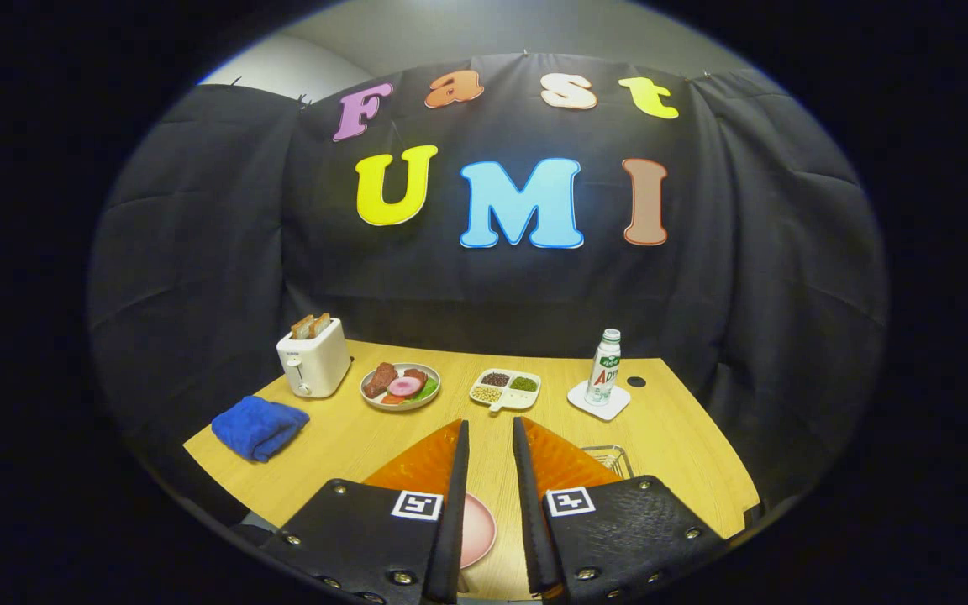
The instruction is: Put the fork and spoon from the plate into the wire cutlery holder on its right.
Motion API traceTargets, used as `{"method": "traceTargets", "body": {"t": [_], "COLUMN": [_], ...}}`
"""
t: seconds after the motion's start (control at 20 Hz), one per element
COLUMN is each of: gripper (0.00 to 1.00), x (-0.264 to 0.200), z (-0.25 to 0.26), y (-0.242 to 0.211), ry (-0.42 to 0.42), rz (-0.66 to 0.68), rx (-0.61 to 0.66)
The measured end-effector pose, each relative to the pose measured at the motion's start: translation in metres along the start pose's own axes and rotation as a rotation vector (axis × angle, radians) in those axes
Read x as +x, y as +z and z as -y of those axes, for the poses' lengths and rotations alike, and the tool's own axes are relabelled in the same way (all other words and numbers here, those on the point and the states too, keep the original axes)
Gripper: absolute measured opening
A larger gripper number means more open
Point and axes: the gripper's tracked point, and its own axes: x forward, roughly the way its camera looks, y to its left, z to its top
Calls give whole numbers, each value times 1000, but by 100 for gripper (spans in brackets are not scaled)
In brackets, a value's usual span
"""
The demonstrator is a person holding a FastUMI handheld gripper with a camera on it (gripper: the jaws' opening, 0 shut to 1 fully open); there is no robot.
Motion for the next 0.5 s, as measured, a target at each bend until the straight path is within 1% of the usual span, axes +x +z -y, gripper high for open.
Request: {"method": "traceTargets", "body": {"t": [0.25, 0.5], "gripper": [31, 31], "x": [22, 37], "z": [-7, -23], "y": [-48, -126], "ry": [39, 110], "rz": [-128, -336], "rx": [-27, -73]}}
